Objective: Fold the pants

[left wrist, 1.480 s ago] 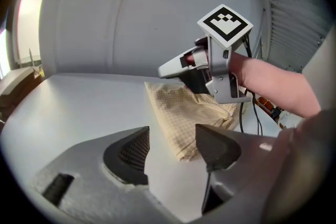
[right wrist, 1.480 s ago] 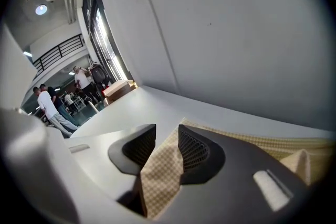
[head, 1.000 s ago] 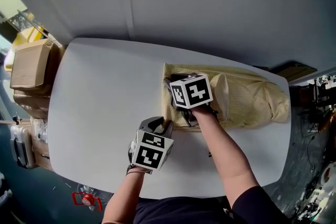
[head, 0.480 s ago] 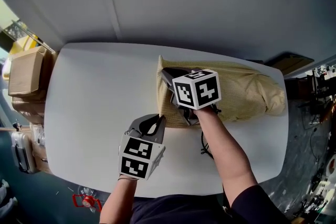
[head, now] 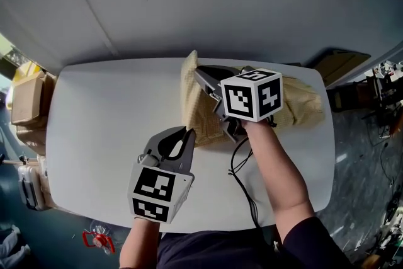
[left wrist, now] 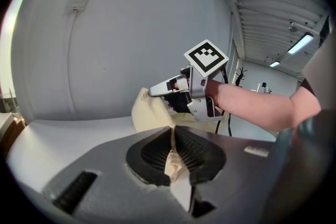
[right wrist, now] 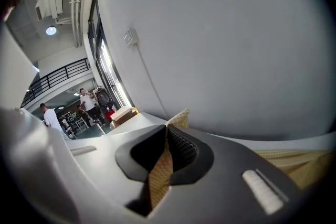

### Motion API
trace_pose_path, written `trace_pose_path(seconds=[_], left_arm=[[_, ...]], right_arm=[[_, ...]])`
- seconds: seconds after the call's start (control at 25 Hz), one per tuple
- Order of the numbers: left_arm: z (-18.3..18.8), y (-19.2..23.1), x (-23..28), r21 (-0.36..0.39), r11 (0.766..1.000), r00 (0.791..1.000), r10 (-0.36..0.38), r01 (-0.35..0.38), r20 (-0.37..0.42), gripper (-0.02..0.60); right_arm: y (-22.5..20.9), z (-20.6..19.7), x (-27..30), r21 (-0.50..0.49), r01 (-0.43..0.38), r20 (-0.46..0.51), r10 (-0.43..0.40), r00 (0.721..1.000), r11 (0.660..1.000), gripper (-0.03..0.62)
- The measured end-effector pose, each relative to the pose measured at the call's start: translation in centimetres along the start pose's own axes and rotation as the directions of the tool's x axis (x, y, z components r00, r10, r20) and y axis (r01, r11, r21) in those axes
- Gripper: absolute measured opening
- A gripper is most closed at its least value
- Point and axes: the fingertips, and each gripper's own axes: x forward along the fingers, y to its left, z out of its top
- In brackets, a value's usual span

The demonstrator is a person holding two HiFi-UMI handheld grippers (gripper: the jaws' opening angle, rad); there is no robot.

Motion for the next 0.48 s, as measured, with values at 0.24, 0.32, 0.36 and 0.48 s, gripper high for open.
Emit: trace_pose_path(seconds=[0.24,0.32,0.36,0.48], left_arm=[[2.8,-6.5,4.2,0.046,0.998,0.999,-0.045,0.044,0.015,0.021],[3.6,-8.4,5.7,0.056,0.997,0.998,-0.060,0.059,0.017,0.020],[4.0,-9.4,6.5,0.058,0.996,0.998,-0.068,0.067,0.016,0.021],[4.5,-12.4,9.1,0.053,0.994,0.995,-0.097,0.096,0.010,0.021]], right_arm=[[-5.7,0.4,-6.3,0.027,0.024,0.035,-0.025,0.999,0.999,0.015],[-7.6,0.5,-8.1,0.028,0.035,0.039,-0.036,0.999,0.999,0.015],[-8.5,0.5,-8.9,0.028,0.040,0.040,-0.042,0.998,0.999,0.015],[-11.3,0.2,-11.3,0.035,0.056,0.038,-0.058,0.998,0.998,0.015]])
